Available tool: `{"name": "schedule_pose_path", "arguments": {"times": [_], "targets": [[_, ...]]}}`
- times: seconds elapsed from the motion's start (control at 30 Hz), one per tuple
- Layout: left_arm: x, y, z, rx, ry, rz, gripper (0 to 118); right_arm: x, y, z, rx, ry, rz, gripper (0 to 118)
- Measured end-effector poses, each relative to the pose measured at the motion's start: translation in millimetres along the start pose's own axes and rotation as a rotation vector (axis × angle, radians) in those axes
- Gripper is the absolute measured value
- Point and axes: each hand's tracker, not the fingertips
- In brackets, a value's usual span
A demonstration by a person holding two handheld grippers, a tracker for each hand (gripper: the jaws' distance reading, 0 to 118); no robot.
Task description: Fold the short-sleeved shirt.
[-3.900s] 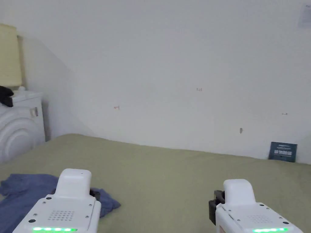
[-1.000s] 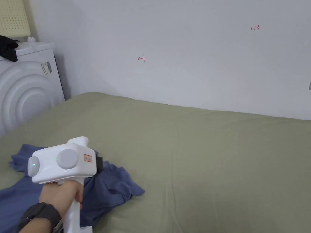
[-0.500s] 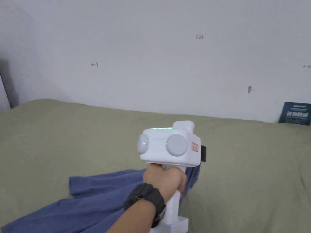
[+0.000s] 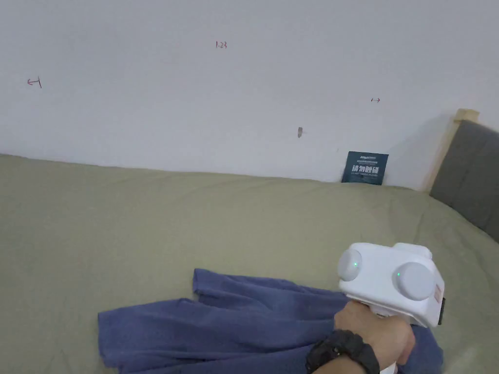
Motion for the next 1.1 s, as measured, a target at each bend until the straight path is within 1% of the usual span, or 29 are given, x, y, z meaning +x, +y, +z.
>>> {"name": "schedule_pose_path", "arguments": {"times": [0.07,0.1,0.13,0.17,0.2,0.23,0.3,0.4,0.43,0.47,0.57,0.6,0.63,0.67,0.7,0.73,0.8,0.87,0.9,0.97,1.1], "targets": [[-5,-10,0,0.002,0.03,-0.012,2,-5,-1,1,0.004,0.01,0.0,2],[-9,-12,3,0.013,0.079,-0.022,12,-7,-1,1,0.006,0.016,0.0,2],[-14,-13,9,0.028,0.113,-0.016,30,-10,-1,0,0.01,0.025,0.001,2],[-21,-13,18,0.038,0.133,0.009,59,-13,-1,0,0.011,0.036,0.003,2],[-28,-14,28,0.047,0.124,0.019,91,-18,0,0,0.012,0.053,0.007,2],[-39,-15,44,0.079,0.099,0.035,97,-21,0,0,0.013,0.072,0.011,2],[-58,-19,87,0.152,0.138,0.035,97,-26,-2,-1,0.022,0.1,0.02,2],[-92,-45,157,0.287,0.334,-0.004,97,-34,-5,-7,0.008,0.108,0.031,2],[-102,-58,183,0.332,0.423,0.008,97,-37,-7,-11,0.005,0.107,0.034,2],[-111,-74,209,0.366,0.478,0.013,97,-40,-10,-15,0.002,0.102,0.038,2],[-126,-129,279,0.41,0.599,0.067,95,-50,-13,-25,-0.01,0.106,0.054,2],[-128,-145,295,0.39,0.63,0.079,90,-53,-15,-26,-0.013,0.111,0.058,2],[-130,-162,311,0.372,0.668,0.1,80,-56,-16,-27,-0.01,0.12,0.063,2],[-126,-181,329,0.364,0.692,0.11,61,-61,-16,-28,-0.008,0.137,0.066,2],[-125,-196,341,0.36,0.718,0.118,24,-64,-16,-28,-0.009,0.152,0.066,2],[-125,-212,352,0.355,0.748,0.132,0,-68,-17,-28,-0.012,0.161,0.065,2],[-123,-241,370,0.388,0.781,0.172,0,-75,-18,-29,-0.026,0.177,0.062,2],[-122,-265,387,0.384,0.764,0.252,0,-79,-23,-28,-0.033,0.192,0.066,2],[-119,-275,391,0.394,0.794,0.271,0,-81,-25,-27,-0.035,0.194,0.071,2],[-115,-290,395,0.392,0.811,0.249,0,-85,-30,-26,-0.05,0.195,0.088,2],[-119,-298,395,0.365,0.808,0.273,0,-85,-35,-22,-0.065,0.206,0.095,2]]}}
